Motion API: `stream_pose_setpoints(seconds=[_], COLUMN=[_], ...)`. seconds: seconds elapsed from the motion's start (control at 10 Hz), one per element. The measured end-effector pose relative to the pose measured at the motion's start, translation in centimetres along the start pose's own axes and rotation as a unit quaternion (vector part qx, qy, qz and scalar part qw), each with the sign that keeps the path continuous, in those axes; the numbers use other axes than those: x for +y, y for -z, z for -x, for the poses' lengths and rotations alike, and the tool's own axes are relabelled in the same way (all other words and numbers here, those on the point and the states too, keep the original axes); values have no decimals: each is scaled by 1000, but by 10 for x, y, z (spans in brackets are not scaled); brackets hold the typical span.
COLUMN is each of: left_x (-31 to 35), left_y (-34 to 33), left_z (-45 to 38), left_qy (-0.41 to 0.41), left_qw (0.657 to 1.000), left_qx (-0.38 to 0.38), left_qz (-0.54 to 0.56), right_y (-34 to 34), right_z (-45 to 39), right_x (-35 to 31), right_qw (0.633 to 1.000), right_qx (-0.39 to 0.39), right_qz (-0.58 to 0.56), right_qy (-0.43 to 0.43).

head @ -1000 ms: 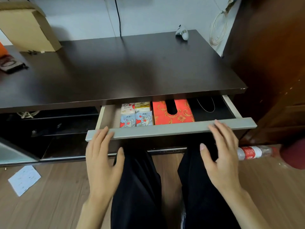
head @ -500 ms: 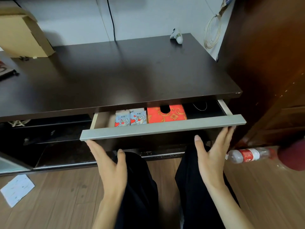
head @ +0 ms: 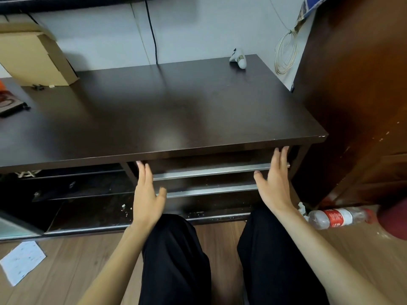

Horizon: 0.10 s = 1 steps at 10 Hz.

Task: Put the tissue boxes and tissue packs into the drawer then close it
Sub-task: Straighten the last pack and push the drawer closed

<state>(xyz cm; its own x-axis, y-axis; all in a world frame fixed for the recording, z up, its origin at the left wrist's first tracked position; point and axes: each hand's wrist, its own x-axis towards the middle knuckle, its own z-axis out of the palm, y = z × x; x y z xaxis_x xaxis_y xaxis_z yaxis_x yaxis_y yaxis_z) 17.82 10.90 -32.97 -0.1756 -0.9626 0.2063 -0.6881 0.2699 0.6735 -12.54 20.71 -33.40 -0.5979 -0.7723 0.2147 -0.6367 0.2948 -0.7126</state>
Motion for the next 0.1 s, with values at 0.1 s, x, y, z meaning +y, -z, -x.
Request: stream_pose_setpoints(seconds=[0.1], left_x=[-6], left_y=[4], left_z=[-3], left_qy=[-14], left_qw=[1000], left_qx=[-4], left_qz=[-5], right_y=[3], right_z=[0], right_x=[2], right_qw=[1000], right_qx=[6], right_qz=[16], right_qy=[11])
